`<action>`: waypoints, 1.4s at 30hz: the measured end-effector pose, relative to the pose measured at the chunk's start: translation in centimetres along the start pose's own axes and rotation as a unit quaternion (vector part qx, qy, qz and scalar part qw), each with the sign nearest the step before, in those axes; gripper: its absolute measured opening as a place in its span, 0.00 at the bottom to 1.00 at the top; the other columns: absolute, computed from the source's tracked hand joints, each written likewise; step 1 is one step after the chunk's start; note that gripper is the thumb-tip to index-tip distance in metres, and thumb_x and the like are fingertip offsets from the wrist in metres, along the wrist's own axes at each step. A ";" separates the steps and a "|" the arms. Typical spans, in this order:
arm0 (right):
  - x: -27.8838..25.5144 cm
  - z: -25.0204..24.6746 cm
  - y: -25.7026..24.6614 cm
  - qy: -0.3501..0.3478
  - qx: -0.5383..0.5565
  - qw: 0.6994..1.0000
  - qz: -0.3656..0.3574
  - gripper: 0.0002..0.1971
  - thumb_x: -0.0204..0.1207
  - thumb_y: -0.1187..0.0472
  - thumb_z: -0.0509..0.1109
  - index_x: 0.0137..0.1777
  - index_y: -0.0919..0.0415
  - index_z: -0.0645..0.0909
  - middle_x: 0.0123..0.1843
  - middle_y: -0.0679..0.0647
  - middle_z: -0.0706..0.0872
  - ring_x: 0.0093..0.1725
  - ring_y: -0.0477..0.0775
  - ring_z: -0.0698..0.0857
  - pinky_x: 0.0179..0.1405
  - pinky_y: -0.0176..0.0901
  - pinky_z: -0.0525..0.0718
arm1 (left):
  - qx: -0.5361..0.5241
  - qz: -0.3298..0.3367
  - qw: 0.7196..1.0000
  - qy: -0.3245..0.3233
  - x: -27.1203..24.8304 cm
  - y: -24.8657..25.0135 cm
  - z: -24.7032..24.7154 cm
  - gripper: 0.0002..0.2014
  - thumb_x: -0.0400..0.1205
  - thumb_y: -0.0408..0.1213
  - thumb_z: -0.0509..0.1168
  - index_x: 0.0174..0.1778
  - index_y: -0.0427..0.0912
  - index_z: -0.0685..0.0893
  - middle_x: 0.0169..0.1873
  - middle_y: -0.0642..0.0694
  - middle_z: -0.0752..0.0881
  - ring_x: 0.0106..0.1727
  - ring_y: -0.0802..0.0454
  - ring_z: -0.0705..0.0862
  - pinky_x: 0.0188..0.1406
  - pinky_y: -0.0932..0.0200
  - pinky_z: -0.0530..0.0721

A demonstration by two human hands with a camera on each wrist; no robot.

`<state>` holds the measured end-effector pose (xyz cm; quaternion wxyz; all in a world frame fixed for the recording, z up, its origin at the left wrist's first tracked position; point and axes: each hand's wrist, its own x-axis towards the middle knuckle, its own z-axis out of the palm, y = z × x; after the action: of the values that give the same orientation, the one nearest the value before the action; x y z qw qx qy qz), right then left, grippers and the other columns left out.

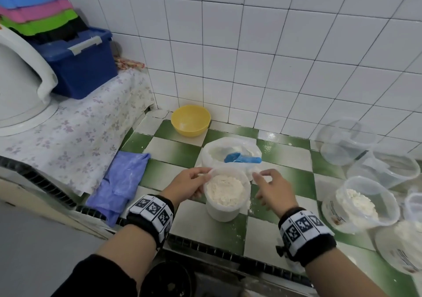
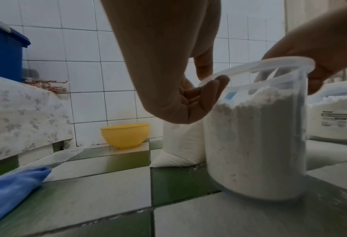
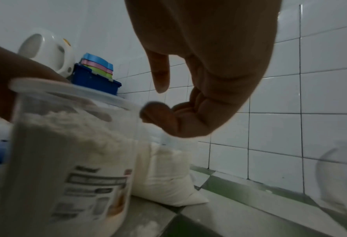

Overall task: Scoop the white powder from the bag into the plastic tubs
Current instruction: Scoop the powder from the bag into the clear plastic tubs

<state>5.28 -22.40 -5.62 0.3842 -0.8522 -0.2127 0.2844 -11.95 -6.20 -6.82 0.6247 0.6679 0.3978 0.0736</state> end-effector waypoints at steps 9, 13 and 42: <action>-2.8 0.8 0.9 -0.095 0.070 0.993 -0.031 0.15 0.80 0.66 0.64 0.64 0.54 0.70 0.31 0.60 0.83 0.26 0.48 0.82 0.26 0.42 0.86 | 0.006 0.005 1.000 -0.011 -0.5 1.5 1.2 0.09 0.86 0.38 0.65 0.61 0.47 0.85 0.29 0.44 0.81 0.24 0.56 0.76 0.21 0.68 0.77; -3.0 -1.5 2.0 -0.041 0.077 0.995 -0.043 0.14 0.80 0.64 0.65 0.63 0.52 0.73 0.30 0.56 0.83 0.27 0.45 0.81 0.26 0.36 0.80 | 0.043 0.042 0.998 -0.037 -0.2 3.3 3.1 0.09 0.85 0.42 0.65 0.60 0.53 0.83 0.31 0.46 0.85 0.25 0.59 0.80 0.28 0.66 0.81; 9.9 -25.3 6.1 -0.032 -0.019 0.995 0.094 0.29 0.81 0.59 0.65 0.80 0.57 0.62 0.38 0.52 0.82 0.35 0.46 0.81 0.31 0.36 0.75 | 0.015 0.043 0.991 -0.126 14.5 15.0 26.0 0.12 0.86 0.39 0.64 0.65 0.50 0.80 0.31 0.44 0.86 0.28 0.55 0.78 0.27 0.61 0.77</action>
<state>29.92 -33.88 0.24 0.3327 -0.8660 -0.1486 0.3424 19.89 -15.85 -4.63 0.6561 0.6976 0.2878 0.0095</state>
